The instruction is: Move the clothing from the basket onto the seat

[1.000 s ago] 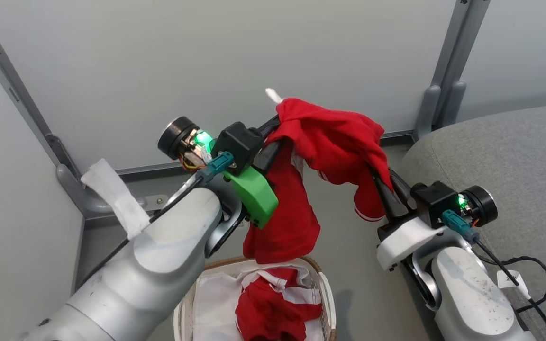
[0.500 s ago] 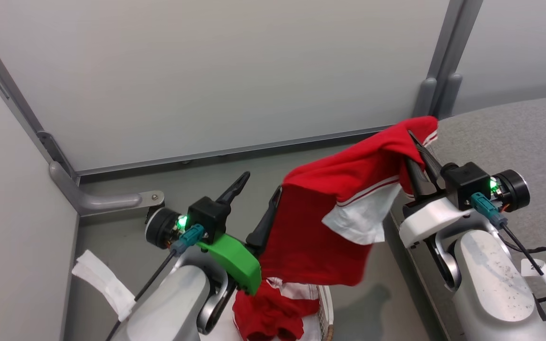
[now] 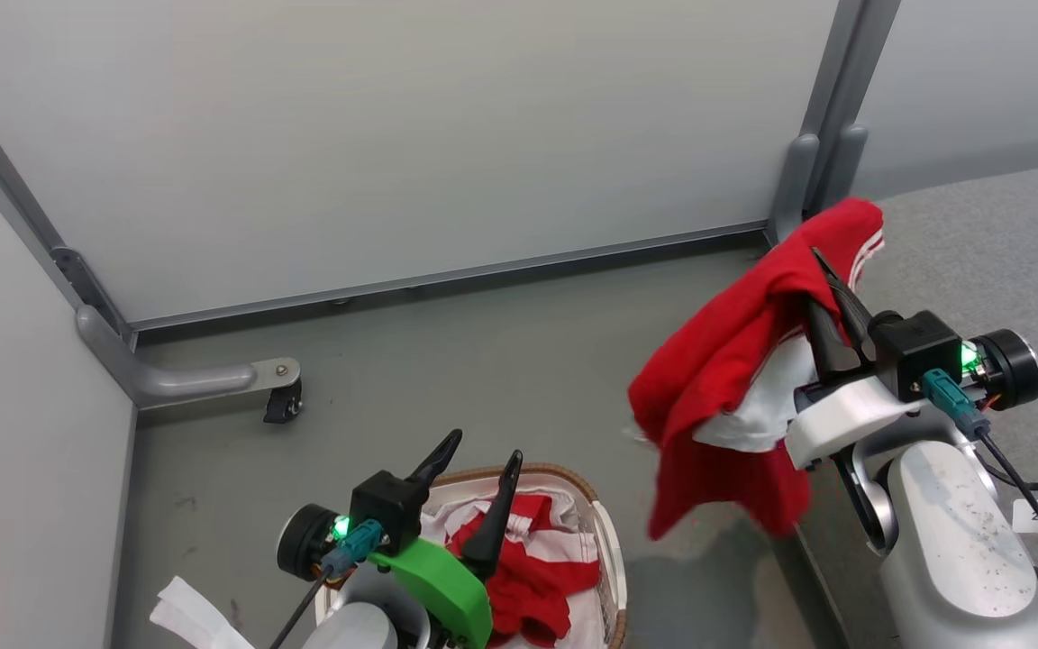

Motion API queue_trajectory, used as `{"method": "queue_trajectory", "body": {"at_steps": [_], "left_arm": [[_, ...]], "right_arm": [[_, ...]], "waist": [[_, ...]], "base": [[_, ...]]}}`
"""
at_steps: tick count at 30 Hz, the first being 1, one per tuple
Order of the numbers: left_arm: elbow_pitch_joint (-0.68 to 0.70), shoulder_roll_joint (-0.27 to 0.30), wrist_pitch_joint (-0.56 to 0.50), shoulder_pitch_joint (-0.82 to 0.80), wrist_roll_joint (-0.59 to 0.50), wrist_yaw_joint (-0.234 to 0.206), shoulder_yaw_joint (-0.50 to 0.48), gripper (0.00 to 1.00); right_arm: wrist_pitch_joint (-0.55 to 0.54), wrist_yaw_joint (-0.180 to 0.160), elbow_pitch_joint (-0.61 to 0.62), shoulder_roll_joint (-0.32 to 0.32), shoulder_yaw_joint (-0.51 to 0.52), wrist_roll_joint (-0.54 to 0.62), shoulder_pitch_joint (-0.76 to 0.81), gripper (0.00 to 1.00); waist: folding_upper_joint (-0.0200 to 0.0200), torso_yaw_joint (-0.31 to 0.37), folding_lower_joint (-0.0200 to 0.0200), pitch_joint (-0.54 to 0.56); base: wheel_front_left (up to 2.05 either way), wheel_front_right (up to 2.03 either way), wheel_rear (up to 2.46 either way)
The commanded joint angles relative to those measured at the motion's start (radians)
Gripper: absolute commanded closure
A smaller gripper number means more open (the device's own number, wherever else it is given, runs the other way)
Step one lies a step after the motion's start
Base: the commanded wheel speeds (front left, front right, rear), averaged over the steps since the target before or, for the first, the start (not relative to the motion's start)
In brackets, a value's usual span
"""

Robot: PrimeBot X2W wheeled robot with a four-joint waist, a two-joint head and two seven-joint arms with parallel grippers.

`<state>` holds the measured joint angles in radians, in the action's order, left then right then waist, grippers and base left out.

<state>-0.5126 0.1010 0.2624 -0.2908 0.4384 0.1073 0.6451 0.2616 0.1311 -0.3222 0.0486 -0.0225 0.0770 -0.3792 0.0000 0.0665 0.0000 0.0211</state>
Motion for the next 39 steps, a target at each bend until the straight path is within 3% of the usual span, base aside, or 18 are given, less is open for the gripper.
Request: {"method": "queue_trajectory", "body": {"at_steps": [1,11,28,39], "left_arm": [[0.0,-0.007,0.004,0.02,-0.007,0.006,-0.01,0.0],[0.017,-0.032,0.003,0.062,-0.057,0.018,-0.053,0.0],[0.066,-0.047,0.004,0.037,-0.108,0.025,-0.05,0.0],[0.08,-0.037,0.004,-0.01,-0.13,0.025,-0.022,0.0]], "right_arm": [[0.005,-0.001,0.004,0.003,0.004,0.004,0.01,1.0],[0.005,-0.001,0.006,0.004,0.01,0.009,-0.011,1.0],[0.005,-0.001,0.019,0.003,0.033,0.03,-0.028,1.0],[0.005,-0.001,0.048,0.003,0.097,0.029,-0.071,1.0]], "waist": [[0.0,0.003,0.0,-0.003],[0.0,0.063,0.0,-0.014],[0.0,0.34,0.0,-0.094],[0.0,0.369,0.0,-0.173]], "base": [[0.0,0.0,0.0],[0.0,0.0,0.0],[0.0,0.0,0.0],[0.0,0.0,0.0]]}}
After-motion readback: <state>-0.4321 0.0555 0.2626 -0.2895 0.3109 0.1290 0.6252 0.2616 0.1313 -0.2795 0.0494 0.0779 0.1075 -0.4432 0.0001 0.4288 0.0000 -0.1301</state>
